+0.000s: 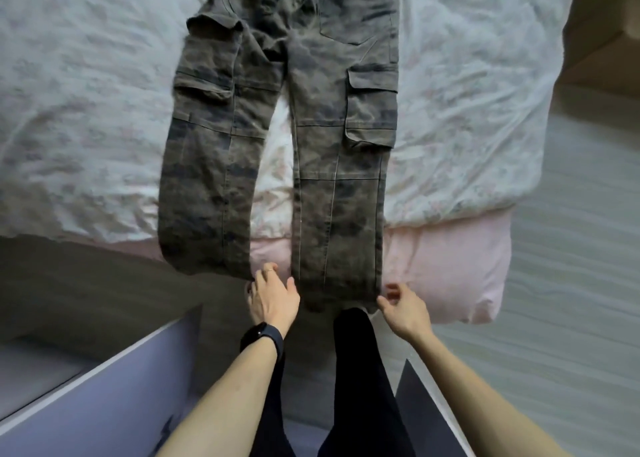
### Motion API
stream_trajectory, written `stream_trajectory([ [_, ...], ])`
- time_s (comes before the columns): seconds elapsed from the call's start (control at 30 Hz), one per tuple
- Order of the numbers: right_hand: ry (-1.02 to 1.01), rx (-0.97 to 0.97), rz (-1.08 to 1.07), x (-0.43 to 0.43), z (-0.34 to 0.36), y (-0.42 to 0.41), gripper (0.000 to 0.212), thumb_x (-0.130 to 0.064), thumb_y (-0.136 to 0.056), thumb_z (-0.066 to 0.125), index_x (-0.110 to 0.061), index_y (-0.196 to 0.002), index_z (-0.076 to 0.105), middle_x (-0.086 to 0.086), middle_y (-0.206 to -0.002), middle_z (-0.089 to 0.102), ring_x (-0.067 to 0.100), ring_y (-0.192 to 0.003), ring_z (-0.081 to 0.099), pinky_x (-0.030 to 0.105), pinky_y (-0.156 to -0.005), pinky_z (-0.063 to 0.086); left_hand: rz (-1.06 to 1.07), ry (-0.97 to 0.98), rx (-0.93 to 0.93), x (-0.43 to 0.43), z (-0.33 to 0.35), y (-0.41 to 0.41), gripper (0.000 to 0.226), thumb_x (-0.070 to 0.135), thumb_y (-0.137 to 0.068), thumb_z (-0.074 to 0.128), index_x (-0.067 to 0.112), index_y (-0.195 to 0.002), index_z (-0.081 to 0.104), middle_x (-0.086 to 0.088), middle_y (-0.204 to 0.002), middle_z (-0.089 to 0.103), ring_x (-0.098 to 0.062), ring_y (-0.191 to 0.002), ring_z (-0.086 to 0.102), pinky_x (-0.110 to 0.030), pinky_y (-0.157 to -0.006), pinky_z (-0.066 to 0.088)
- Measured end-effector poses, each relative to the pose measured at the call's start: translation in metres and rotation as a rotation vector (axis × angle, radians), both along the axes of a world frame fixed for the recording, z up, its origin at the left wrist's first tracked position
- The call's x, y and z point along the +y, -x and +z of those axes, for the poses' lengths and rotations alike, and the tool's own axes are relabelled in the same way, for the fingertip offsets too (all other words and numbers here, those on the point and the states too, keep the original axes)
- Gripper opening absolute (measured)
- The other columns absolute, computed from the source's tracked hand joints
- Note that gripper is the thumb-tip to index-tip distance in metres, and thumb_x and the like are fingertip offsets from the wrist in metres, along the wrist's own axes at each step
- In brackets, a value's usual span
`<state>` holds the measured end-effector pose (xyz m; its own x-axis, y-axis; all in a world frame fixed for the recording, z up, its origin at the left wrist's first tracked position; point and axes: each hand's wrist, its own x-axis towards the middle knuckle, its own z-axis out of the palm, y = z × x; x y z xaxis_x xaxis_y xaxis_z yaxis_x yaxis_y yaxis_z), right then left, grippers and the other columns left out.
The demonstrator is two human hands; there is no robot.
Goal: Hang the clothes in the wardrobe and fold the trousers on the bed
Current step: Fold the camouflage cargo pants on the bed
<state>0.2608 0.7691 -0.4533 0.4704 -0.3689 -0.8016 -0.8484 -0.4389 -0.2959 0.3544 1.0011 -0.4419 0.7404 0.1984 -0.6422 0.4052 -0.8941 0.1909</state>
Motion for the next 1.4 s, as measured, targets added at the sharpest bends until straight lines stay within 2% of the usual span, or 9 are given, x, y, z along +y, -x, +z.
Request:
stream_trajectory([
  [0.37,0.011,-0.409,-0.164,-0.071,0.017,-0.230,0.041,-0.049,-0.092,0.059,-0.014,-0.114,0.062,-0.002,-0.099,0.067,0.017,-0.093,0.061,0.031,-0.085,0.046,-0.083,-0.021,-0.116,-0.165,-0.001,-0.017,0.069,0.071,-0.080,0.060,0.020,-0.125,0.050,-0.003,-0.131,0.045,-0.034,-0.111,0.049,-0.045,-0.091,0.040],
  [0.6,-0.110,-0.427,-0.312,-0.091,0.003,-0.290,0.047,-0.051,-0.089,0.064,-0.009,-0.108,0.056,-0.001,-0.082,0.057,0.019,-0.076,0.056,0.032,-0.062,0.046,-0.179,-0.110,0.005,-0.187,-0.022,-0.026,0.074,0.071,-0.086,0.052,0.018,-0.136,0.043,-0.013,-0.139,0.037,-0.048,-0.120,0.046,-0.080,-0.105,0.010],
  [0.7,-0.109,-0.406,-0.332,-0.097,0.003,-0.288,0.040,-0.046,-0.089,0.068,-0.014,-0.108,0.054,-0.005,-0.086,0.057,0.013,-0.076,0.057,0.031,-0.068,0.052,-0.249,-0.104,0.126,-0.184,-0.019,-0.018,0.081,0.072,-0.088,0.047,0.017,-0.147,0.035,-0.015,-0.156,0.022,-0.060,-0.139,0.021,-0.083,-0.102,0.003],
  [0.8,-0.137,-0.356,-0.283,-0.097,0.013,-0.292,0.036,-0.035,-0.089,0.072,-0.021,-0.113,0.050,0.002,-0.102,0.064,0.016,-0.084,0.067,0.030,-0.062,0.056,-0.266,-0.077,0.194,-0.170,-0.014,-0.030,0.074,0.055,-0.092,0.056,0.015,-0.149,0.033,-0.013,-0.160,0.015,-0.061,-0.142,0.013,-0.080,-0.106,0.009],
  [0.9,-0.163,-0.321,-0.233,-0.097,0.027,-0.298,0.034,-0.019,-0.088,0.070,-0.022,-0.114,0.048,0.006,-0.101,0.068,0.018,-0.078,0.071,0.031,-0.059,0.053,-0.297,0.012,0.194,-0.147,-0.002,-0.041,0.054,0.040,-0.094,0.055,0.016,-0.141,0.041,-0.010,-0.147,0.033,-0.050,-0.134,0.037,-0.065,-0.105,0.032],
  [1.1,-0.318,-0.328,-0.302,-0.057,0.068,-0.312,0.028,-0.029,-0.084,0.074,-0.008,-0.098,0.061,0.002,-0.068,0.054,0.013,-0.047,0.053,0.023,-0.047,0.038,-0.020,0.214,0.201,-0.064,0.035,-0.042,0.027,0.037,-0.087,0.056,0.029,-0.113,0.051,-0.007,-0.116,0.065,-0.035,-0.105,0.061,-0.036,-0.076,0.045],
  [1.2,-0.262,-0.474,-0.304,0.000,0.086,-0.342,0.045,-0.014,-0.082,0.061,-0.010,-0.123,0.046,0.009,-0.079,0.056,0.014,-0.049,0.053,0.026,-0.047,0.044,0.057,0.186,0.156,-0.015,0.053,-0.061,0.052,0.033,-0.088,0.056,0.034,-0.139,0.048,-0.008,-0.125,0.063,-0.035,-0.110,0.061,-0.034,-0.078,0.046],
  [1.3,-0.133,-0.598,-0.114,0.065,0.101,-0.370,0.070,-0.025,-0.082,0.050,-0.020,-0.150,0.033,0.004,-0.105,0.057,0.022,-0.078,0.059,0.036,-0.072,0.053,0.175,0.202,0.087,0.043,0.062,-0.085,0.050,0.024,-0.088,0.056,0.035,-0.136,0.052,-0.007,-0.121,0.065,-0.033,-0.104,0.063,-0.033,-0.074,0.048],
  [1.4,-0.112,-0.565,-0.009,0.127,0.100,-0.390,0.081,-0.026,-0.086,0.049,-0.031,-0.160,0.016,0.001,-0.083,0.070,0.017,-0.062,0.063,0.026,-0.057,0.053,0.239,0.174,0.072,0.118,0.057,-0.109,0.042,0.011,-0.088,0.055,0.027,-0.127,0.060,-0.012,-0.118,0.067,-0.035,-0.106,0.061,-0.034,-0.076,0.050],
])
